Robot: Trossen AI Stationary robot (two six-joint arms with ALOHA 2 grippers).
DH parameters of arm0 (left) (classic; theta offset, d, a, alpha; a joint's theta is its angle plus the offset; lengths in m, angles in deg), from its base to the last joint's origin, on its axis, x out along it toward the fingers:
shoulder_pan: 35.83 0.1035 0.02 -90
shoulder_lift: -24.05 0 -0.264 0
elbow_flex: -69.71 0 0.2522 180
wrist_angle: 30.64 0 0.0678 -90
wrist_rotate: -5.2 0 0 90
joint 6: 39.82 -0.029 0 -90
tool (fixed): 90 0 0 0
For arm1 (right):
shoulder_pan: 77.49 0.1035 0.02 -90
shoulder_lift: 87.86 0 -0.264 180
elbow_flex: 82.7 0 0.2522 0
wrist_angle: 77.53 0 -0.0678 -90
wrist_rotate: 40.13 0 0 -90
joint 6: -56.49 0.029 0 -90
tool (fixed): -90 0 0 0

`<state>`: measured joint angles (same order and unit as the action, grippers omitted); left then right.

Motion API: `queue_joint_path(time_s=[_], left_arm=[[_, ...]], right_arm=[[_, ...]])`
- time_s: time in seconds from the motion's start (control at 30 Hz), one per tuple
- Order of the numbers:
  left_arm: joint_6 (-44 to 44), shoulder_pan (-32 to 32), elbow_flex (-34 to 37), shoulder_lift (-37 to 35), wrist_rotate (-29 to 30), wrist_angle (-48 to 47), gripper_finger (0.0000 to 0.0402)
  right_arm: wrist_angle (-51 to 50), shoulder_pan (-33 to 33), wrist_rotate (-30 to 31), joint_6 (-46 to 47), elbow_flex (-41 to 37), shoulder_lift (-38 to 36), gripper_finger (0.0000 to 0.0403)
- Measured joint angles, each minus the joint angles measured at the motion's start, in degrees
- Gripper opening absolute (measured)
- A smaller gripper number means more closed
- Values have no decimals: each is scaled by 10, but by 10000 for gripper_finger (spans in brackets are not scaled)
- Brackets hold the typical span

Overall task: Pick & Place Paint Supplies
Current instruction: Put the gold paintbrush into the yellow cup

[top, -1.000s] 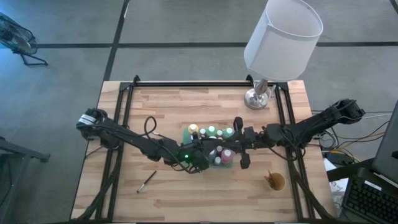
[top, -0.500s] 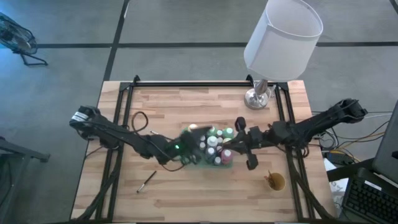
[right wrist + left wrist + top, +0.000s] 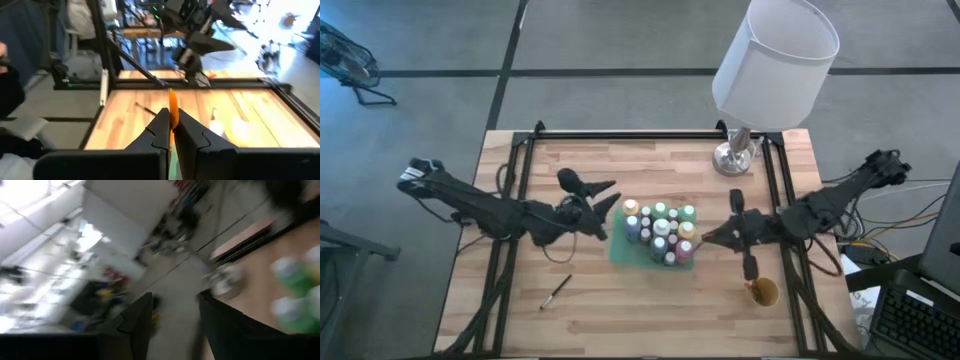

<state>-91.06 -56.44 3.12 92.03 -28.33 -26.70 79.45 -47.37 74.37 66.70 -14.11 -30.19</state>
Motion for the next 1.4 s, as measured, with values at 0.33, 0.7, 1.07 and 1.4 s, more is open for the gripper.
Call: queue_joint_path(time_s=[0.33,0.7,1.07,1.4], left_arm=[[254,3,162,-89,-213,60,167],[314,3,234,-90,-241,134,167],[311,4,238,-90,-242,144,167],[303,4,237,-90,-241,148,167]], right_arm=[[-329,133,199,186,175,75,9],[-468,219,254,342,244,141,10],[-566,332,358,543,245,146,11],[-638,419,355,686,246,140,11]])
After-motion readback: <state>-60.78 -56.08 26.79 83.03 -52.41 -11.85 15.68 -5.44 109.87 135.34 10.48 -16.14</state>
